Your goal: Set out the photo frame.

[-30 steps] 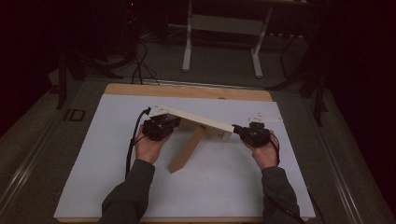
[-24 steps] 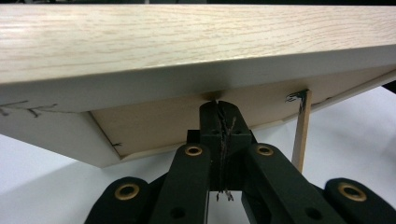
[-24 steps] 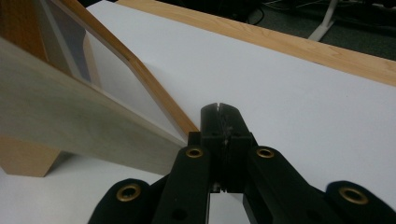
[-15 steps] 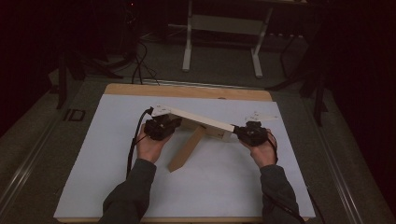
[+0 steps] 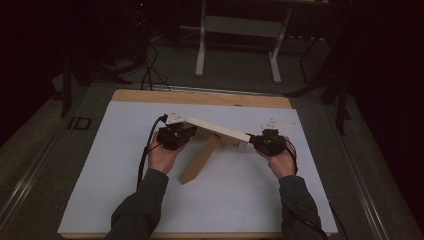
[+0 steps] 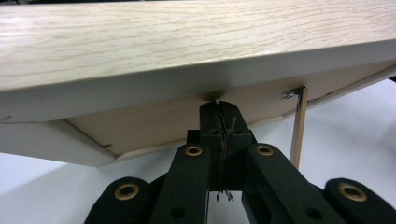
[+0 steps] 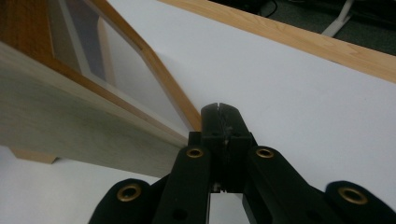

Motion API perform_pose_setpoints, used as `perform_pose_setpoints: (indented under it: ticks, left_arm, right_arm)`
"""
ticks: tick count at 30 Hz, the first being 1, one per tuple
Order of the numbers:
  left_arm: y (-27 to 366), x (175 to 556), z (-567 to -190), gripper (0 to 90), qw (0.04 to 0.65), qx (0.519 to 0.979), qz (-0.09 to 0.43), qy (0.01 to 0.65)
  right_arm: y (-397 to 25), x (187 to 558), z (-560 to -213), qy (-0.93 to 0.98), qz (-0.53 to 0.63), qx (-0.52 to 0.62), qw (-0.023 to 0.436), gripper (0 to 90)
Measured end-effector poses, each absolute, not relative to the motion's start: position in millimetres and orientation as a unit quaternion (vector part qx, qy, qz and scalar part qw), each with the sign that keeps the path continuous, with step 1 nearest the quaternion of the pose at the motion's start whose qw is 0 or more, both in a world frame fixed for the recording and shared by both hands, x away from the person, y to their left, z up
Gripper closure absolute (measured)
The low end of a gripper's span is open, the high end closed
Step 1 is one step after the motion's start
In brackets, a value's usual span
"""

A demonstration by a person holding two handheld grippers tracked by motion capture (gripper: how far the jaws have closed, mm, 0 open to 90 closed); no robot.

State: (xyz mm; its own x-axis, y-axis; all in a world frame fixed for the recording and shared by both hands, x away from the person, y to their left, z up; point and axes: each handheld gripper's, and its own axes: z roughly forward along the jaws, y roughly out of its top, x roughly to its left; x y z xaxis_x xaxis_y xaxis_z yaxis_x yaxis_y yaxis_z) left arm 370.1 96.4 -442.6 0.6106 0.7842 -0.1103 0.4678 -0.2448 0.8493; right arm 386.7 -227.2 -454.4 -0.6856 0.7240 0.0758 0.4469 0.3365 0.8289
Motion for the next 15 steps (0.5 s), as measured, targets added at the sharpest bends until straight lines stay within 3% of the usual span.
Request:
perform_pose_setpoints:
  ticks: [15]
  left_arm:
    - [86.6,370.7,-441.7,90.0,0.462,0.775,0.166,0.398]
  right_arm:
    - [-219.0,380.6,-449.4,0.816,0.438,0.344,0.156,89.9]
